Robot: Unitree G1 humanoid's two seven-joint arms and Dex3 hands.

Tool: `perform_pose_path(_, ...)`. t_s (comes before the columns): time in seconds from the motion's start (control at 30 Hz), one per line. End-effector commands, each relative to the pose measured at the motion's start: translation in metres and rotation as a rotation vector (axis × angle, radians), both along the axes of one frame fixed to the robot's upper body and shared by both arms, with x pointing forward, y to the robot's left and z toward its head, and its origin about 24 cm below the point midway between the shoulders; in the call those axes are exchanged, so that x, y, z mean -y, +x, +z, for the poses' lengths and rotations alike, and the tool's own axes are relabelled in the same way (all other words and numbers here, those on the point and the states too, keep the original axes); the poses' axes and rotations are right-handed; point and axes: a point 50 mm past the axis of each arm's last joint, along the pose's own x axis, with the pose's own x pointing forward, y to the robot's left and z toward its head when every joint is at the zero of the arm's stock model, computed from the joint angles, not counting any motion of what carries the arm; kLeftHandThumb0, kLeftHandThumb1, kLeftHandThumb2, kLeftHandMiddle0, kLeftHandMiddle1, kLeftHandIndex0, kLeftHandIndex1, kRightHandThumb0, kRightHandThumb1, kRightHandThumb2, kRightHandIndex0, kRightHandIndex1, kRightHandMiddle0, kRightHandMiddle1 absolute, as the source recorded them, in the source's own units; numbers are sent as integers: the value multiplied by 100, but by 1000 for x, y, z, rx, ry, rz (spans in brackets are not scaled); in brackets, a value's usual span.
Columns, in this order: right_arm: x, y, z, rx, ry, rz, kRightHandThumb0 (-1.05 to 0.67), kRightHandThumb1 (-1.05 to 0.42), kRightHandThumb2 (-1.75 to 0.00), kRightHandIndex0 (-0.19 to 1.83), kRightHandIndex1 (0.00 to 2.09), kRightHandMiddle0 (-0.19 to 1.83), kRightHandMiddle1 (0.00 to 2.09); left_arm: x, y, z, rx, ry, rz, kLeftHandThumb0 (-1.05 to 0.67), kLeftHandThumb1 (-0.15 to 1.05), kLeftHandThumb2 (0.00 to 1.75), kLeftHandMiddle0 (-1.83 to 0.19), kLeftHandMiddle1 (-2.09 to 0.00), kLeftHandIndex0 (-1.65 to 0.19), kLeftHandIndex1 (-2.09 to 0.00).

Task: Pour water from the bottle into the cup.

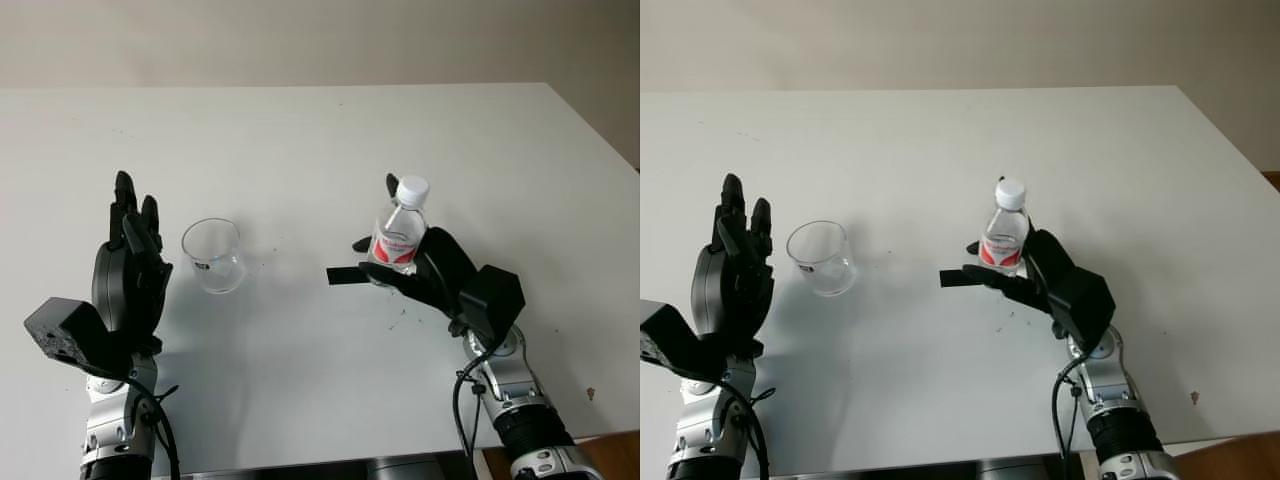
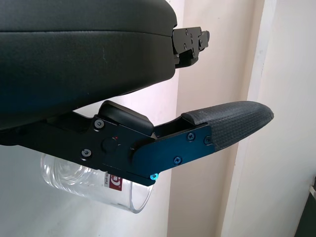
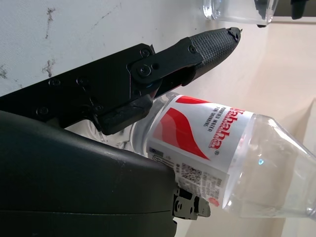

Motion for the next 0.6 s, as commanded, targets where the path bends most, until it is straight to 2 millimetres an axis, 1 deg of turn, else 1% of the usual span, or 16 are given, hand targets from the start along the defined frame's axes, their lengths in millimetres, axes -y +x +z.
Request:
perform_pose_path(0.0, 8, -8, -15, -50, 17, -35, -94, -97, -5, -19, 0, -19, 0, 1, 0, 3, 15, 0, 4, -93, 105, 77, 19, -26, 10, 0)
perform_pose_path(0.17, 8, -12, -15, -11, 92, -51, -91, -96, -5, -19, 0, -19, 0, 0, 0, 3, 18, 1, 4, -92, 105, 79, 19, -25, 11, 0)
perform_pose_path(0.57, 11, -12, -13, 22, 180, -79, -88, -97, -5, -19, 0, -19, 0, 2, 2, 4, 28, -1, -5, -93, 105, 77, 19, -24, 12, 0)
